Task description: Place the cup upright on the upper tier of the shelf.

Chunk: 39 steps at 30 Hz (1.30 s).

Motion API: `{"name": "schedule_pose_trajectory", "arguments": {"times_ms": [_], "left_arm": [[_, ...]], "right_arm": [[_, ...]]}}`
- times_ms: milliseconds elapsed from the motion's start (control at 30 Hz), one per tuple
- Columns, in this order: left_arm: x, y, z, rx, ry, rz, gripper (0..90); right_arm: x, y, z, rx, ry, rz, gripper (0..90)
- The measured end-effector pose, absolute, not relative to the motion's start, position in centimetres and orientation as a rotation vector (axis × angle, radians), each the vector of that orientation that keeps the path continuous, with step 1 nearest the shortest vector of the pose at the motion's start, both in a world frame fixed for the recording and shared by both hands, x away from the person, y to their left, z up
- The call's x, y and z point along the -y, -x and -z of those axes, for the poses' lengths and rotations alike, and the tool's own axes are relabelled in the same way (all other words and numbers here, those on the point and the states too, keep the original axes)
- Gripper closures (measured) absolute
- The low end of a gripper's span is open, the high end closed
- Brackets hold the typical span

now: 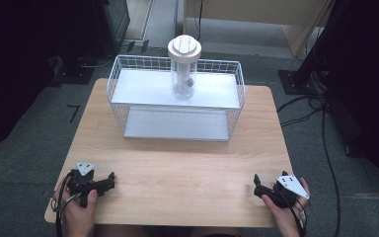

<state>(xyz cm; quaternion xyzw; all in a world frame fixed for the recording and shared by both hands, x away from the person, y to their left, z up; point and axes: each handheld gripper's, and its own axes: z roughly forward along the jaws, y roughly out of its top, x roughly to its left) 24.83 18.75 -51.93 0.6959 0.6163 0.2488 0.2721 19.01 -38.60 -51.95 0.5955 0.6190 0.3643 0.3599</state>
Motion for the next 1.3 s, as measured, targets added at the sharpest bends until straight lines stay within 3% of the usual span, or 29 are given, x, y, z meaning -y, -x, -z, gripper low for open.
{"name": "schedule_pose_trajectory", "arguments": {"times_ms": [633,1300], "left_arm": [[-18.7,-24.8,51.9,-1.660,-1.873,-0.670,0.0],[-18.7,-24.8,51.9,-1.659,-1.872,-0.671,0.0]], "right_arm": [[40.5,-19.2,52.5,-1.831,-1.564,-0.717,0.0],[42.5,-18.7,52.7,-1.876,-1.669,-0.802,0.0]]}}
